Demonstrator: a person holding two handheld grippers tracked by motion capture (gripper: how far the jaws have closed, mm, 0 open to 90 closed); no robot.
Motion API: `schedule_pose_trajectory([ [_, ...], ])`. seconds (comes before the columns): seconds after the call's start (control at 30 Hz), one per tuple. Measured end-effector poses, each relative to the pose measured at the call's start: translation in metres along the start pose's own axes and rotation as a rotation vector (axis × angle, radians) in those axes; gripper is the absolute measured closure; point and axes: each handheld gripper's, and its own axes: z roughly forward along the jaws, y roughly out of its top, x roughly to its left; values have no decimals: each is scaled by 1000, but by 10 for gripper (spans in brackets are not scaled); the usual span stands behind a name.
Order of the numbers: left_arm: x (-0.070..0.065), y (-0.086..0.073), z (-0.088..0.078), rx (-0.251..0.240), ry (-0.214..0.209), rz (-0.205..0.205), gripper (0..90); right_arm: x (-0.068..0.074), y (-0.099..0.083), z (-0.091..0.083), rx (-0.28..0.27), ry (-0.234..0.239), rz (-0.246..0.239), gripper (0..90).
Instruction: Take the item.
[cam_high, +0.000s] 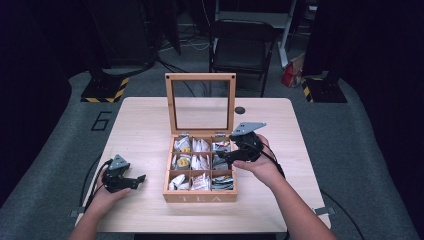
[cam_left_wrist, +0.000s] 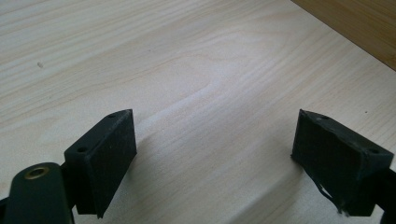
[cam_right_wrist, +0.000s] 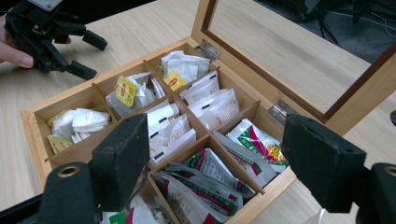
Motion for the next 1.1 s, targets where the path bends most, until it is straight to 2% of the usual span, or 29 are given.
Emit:
schedule_pose_trajectory([
  [0.43, 0, 0, 0, -1, -1, -3, 131, 2, 8, 9, -6, 10, -11, 239],
  [1.1, 0, 0, 0, 0, 0, 0, 131, 12, 13, 38, 4, 43, -27, 298],
])
